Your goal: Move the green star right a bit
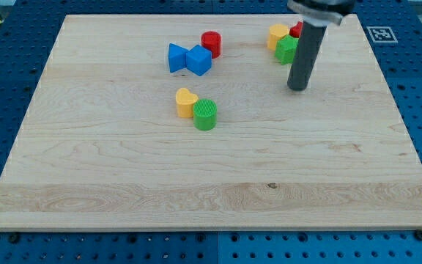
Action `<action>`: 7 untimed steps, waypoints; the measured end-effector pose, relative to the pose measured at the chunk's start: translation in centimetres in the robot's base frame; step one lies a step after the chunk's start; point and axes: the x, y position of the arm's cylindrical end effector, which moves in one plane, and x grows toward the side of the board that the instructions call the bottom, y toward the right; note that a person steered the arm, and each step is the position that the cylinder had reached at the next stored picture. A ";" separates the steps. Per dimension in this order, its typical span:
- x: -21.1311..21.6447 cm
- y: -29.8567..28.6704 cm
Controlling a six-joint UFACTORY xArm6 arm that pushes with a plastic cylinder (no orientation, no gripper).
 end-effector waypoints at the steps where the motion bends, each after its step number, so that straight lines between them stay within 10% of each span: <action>1: 2.0 -2.9; 4: -9.7 -5.9; 7: -10.8 0.0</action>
